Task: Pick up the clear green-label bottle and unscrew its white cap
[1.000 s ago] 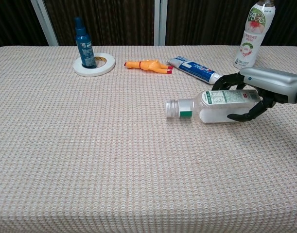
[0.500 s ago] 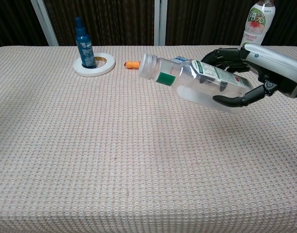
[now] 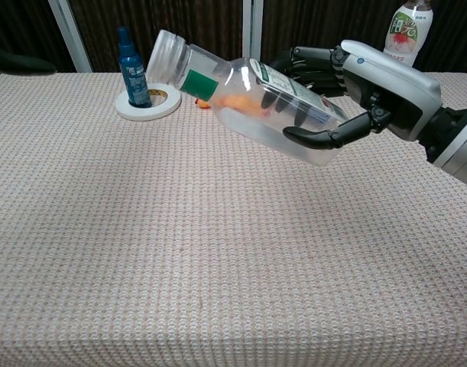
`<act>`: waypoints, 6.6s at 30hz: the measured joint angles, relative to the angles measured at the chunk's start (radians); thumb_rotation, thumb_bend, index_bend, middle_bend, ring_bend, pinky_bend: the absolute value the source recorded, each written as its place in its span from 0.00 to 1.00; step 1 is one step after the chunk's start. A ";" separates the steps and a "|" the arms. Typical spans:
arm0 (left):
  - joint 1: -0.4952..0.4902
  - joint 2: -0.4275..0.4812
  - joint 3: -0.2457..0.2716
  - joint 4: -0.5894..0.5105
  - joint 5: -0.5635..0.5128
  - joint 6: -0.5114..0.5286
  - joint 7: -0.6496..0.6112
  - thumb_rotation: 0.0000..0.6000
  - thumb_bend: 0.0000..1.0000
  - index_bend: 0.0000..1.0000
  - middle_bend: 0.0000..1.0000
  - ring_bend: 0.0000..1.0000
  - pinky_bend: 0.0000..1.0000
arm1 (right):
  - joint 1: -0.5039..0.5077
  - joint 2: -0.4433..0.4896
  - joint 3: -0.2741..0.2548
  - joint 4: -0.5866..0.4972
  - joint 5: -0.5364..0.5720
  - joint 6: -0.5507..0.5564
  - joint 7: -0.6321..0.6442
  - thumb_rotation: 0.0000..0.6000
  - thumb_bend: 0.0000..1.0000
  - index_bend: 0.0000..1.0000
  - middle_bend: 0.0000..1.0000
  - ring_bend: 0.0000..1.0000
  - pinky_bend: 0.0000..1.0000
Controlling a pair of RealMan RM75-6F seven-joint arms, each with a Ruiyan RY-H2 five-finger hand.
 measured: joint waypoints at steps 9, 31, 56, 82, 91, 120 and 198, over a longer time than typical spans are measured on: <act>-0.054 -0.066 -0.014 0.012 -0.019 -0.011 0.048 1.00 0.06 0.19 0.08 0.01 0.01 | 0.030 -0.022 0.014 -0.021 0.015 -0.020 -0.026 1.00 0.58 0.66 0.53 0.35 0.54; -0.093 -0.088 0.011 -0.014 -0.036 0.003 0.056 1.00 0.06 0.19 0.08 0.01 0.01 | 0.041 -0.031 0.007 -0.025 0.024 -0.005 -0.038 1.00 0.58 0.66 0.53 0.35 0.55; -0.089 -0.082 0.035 -0.022 -0.031 0.053 0.055 1.00 0.06 0.19 0.08 0.01 0.01 | 0.050 -0.031 0.011 -0.029 0.041 -0.007 -0.043 1.00 0.58 0.66 0.53 0.35 0.55; -0.105 -0.081 0.036 -0.039 -0.034 0.050 0.059 1.00 0.06 0.19 0.08 0.01 0.01 | 0.049 -0.030 0.004 -0.032 0.039 0.000 -0.042 1.00 0.58 0.66 0.53 0.35 0.55; -0.096 -0.076 0.062 -0.029 -0.039 0.042 0.043 1.00 0.08 0.31 0.08 0.01 0.02 | 0.047 -0.027 0.001 -0.029 0.039 0.003 -0.026 1.00 0.58 0.66 0.53 0.35 0.55; -0.108 -0.056 0.072 -0.042 -0.047 0.010 0.019 1.00 0.26 0.39 0.08 0.01 0.02 | 0.051 -0.033 0.002 -0.027 0.035 0.011 -0.008 1.00 0.58 0.66 0.53 0.35 0.55; -0.060 -0.059 0.093 0.135 -0.403 -0.225 0.367 1.00 0.14 0.18 0.09 0.01 0.02 | 0.045 0.163 -0.010 -0.106 0.187 -0.279 -0.503 1.00 0.43 0.42 0.39 0.24 0.38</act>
